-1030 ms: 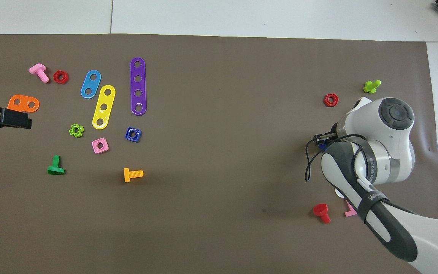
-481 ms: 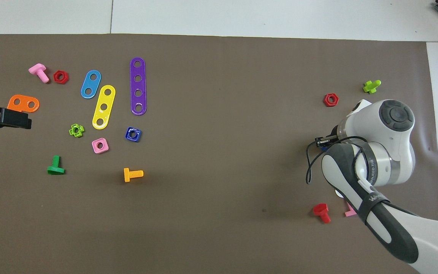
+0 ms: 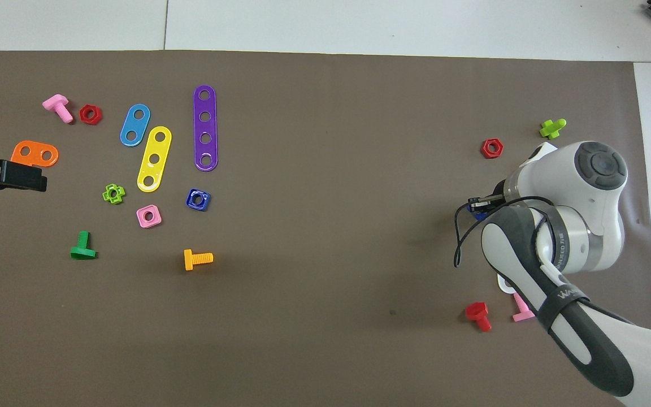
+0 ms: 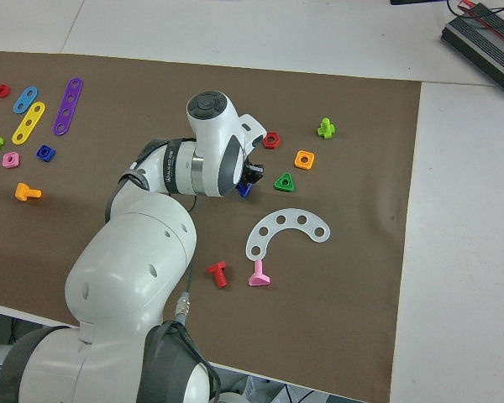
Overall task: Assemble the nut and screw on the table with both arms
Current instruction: 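Place the blue bolt centrally with the right gripper while the left gripper advances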
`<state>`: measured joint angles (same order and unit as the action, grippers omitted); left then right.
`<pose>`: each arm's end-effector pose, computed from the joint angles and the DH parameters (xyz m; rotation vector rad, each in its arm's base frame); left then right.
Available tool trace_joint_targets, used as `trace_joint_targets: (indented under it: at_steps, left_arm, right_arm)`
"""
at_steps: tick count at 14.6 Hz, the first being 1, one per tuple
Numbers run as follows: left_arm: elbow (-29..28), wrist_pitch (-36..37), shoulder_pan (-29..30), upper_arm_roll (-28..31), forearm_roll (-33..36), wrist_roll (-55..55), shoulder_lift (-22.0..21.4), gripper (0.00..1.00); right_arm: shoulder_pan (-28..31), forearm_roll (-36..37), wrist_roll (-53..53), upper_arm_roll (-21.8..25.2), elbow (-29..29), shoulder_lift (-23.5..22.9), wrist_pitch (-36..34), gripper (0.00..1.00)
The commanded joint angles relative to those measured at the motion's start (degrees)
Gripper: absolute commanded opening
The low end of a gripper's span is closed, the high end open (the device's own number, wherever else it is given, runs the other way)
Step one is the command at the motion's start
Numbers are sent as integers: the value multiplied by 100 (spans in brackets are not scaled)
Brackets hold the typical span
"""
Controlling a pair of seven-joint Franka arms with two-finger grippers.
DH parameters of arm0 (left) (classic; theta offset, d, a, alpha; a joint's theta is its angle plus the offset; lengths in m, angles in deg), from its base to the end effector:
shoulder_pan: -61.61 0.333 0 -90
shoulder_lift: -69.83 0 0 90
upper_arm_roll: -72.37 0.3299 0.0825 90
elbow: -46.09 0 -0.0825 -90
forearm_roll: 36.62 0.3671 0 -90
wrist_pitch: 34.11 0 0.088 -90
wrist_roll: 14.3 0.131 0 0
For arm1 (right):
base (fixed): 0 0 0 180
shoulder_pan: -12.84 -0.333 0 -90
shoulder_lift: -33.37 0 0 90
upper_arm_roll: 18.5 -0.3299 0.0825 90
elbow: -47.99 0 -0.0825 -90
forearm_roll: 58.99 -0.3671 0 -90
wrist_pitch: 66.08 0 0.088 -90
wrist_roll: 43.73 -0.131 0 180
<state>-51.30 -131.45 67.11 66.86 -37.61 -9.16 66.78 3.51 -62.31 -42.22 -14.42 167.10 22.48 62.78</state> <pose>0.5319 -0.0034 0.5950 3.1277 -0.1379 0.0824 0.5603 0.0550 0.3362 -3.1081 -0.1280 0.0314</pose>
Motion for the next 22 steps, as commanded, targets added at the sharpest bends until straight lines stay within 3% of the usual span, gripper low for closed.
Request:
trace_joint_targets:
  at_steps: [1, 3, 7, 11, 13, 17, 22]
  left_arm:
    - [-148, -13, 13, -29, -85, 13, -161, 100]
    - [-131, 13, -5, -38, -85, -5, -153, 100]
    - [-140, 5, -13, -73, -77, -40, -135, 98]
    - [-140, -66, -92, -117, -85, -163, -73, 100]
    - [-113, -92, -162, -117, -85, -311, -4, 100]
    - [-78, -329, -268, -126, -94, -558, 181, 100]
    - [-60, -558, -303, -117, -165, -585, 375, 100]
  right_arm:
    - [-130, -116, -806, -223, -763, 62, -755, 0]
    - [-515, -116, -1431, -250, -1177, -17, -959, 0]
    - [-1307, -116, -2731, -250, -1591, -184, -731, 0]
    - [-2028, -116, -4033, -250, -2303, -878, -380, 0]
    - [-2143, -116, -4106, -259, -2313, -966, -187, 0]
    - [-2644, -37, -4720, -250, -2365, -1642, 489, 0]
    - [-2679, -28, -4756, -250, -2313, -1784, 746, 0]
